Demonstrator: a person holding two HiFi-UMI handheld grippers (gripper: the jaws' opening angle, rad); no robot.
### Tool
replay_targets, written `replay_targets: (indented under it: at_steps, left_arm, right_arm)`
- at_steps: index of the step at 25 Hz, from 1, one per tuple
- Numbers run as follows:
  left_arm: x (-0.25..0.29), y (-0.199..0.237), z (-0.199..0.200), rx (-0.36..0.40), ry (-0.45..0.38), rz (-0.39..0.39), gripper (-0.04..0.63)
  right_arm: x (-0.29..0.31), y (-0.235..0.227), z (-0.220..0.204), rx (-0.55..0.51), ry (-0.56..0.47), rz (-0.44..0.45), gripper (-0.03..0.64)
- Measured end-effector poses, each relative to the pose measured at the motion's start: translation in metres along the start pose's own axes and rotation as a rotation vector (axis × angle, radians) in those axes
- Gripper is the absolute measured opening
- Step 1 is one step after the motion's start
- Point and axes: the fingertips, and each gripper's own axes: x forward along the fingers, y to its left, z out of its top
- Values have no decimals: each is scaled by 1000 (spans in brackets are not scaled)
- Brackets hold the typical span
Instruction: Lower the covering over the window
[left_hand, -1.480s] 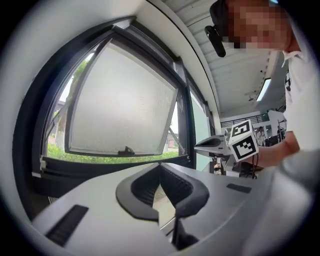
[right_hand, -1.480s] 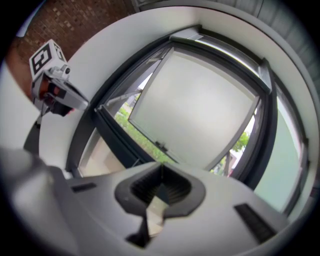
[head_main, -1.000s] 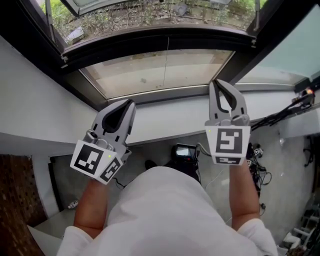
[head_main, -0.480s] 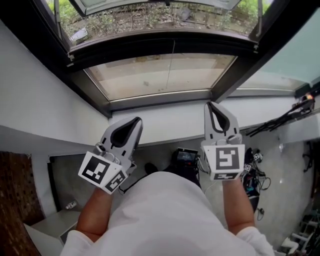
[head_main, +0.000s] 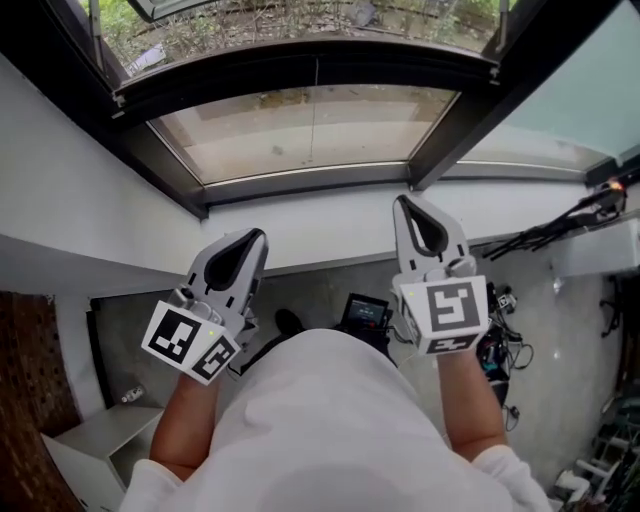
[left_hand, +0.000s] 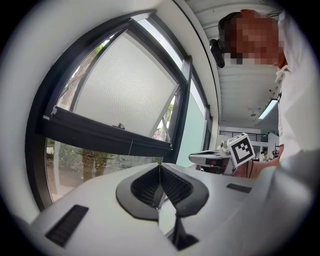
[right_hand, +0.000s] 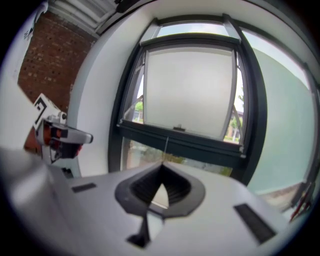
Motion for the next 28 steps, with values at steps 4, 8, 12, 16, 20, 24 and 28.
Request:
replay_targets:
  at_steps: [4,8,12,16,20,24,28]
  left_arm:
    - [7,-32,-10,-20,5,2,25]
    - [11,-64,-20,-35,0,7,26]
    - [8,-102,-30,-35,0,16,26]
    - [-2,-132,-40,-32,10,37,26]
    - [-21,-140,-45,-31,16,72,26]
    - [-34,-143,-47,-31,21,83,25]
    - [-40,-141,-44,-24,27,71,26]
  right_arm:
    - [-27,-14,-12,-11,15,35,21]
    - [-52,-21,-25,20,27,67,21]
    - [-79,-24,-42,29,26,118,21]
    - [-100,-24,-56,64,41,160,21]
    - [-108,-11,-61,55,32,208,21]
    - [-116,-3,-60,54,28,221,21]
    - [-118,0,-53,49,24,207,21]
